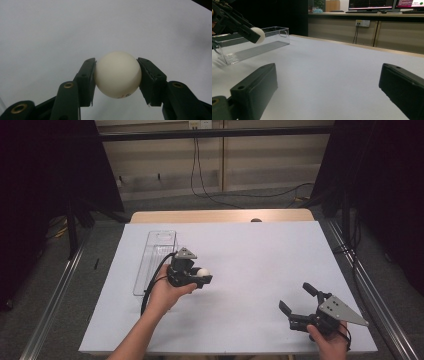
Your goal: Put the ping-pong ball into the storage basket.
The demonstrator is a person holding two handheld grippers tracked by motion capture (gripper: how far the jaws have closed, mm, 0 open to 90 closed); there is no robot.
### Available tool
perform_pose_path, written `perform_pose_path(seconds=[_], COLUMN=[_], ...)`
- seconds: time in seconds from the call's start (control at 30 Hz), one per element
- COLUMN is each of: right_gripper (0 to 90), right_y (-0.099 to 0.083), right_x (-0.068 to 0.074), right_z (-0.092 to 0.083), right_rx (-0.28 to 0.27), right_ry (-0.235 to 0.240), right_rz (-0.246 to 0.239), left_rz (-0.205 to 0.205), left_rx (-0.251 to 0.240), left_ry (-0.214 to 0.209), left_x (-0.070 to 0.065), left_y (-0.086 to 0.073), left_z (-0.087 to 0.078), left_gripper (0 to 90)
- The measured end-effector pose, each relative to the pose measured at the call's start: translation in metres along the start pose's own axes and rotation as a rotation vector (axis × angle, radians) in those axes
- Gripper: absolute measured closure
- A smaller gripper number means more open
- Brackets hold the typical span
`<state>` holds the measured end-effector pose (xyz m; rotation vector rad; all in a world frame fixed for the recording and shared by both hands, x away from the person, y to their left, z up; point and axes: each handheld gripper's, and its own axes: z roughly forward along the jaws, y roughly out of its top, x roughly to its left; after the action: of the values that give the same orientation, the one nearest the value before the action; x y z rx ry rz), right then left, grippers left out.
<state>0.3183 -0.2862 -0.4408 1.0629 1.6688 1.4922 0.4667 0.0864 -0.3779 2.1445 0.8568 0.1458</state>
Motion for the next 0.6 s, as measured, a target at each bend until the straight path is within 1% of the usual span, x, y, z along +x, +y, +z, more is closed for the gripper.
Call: perform_pose_path(seconds=[0.03, 0.1, 0.13, 0.17, 0.2, 0.23, 0.3, 0.4, 0.43, 0.47, 0.5, 0.6], right_gripper=[1.4, 1.3, 1.4, 1.4, 1.4, 1.4, 1.4, 1.4, 1.4, 1.4, 1.4, 1.4], right_y=[0.0000, -0.0004, -0.0004, -0.0003, -0.0003, -0.0002, -0.0002, 0.0001, 0.0001, 0.0001, 0.0001, 0.0002], right_x=[0.0000, -0.0010, -0.0012, -0.0014, -0.0013, -0.0012, -0.0012, -0.0009, -0.0010, -0.0010, -0.0010, -0.0008], right_z=[0.0000, -0.0003, -0.0002, -0.0004, -0.0007, -0.0009, -0.0011, -0.0009, -0.0009, -0.0009, -0.0009, -0.0011], right_rx=[0.000, 0.004, 0.002, 0.002, 0.004, 0.004, 0.003, 0.000, 0.001, 0.001, 0.001, 0.002], right_ry=[0.000, 0.008, 0.010, 0.010, 0.010, 0.011, 0.010, 0.005, 0.006, 0.007, 0.007, 0.007], right_rz=[0.000, -0.007, -0.007, -0.006, -0.006, -0.006, -0.008, -0.002, -0.005, -0.005, -0.006, -0.003], left_rz=[-0.004, -0.003, -0.009, -0.003, -0.009, -0.005, -0.012, -0.017, -0.009, -0.012, -0.018, -0.009], left_rx=[-0.010, -0.006, -0.010, -0.001, -0.002, 0.000, 0.000, -0.017, -0.006, -0.004, -0.025, -0.009], left_ry=[0.001, 0.000, -0.009, -0.012, -0.001, 0.003, 0.007, 0.007, 0.007, 0.004, 0.008, 0.010], left_x=[0.0002, 0.0011, 0.0017, 0.0025, 0.0025, 0.0033, 0.0036, 0.0043, 0.0051, 0.0055, 0.0052, 0.0068], left_y=[0.0001, 0.0011, 0.0012, 0.0015, 0.0018, 0.0019, 0.0019, 0.0019, 0.0025, 0.0029, 0.0026, 0.0039], left_z=[0.0005, 0.0004, 0.0006, 0.0001, -0.0004, -0.0010, -0.0021, -0.0027, -0.0041, -0.0051, -0.0043, -0.0071], left_gripper=[51.1, 51.1, 51.1, 51.0, 51.1, 51.1, 51.1, 51.1, 51.1, 51.1, 51.1, 51.1])
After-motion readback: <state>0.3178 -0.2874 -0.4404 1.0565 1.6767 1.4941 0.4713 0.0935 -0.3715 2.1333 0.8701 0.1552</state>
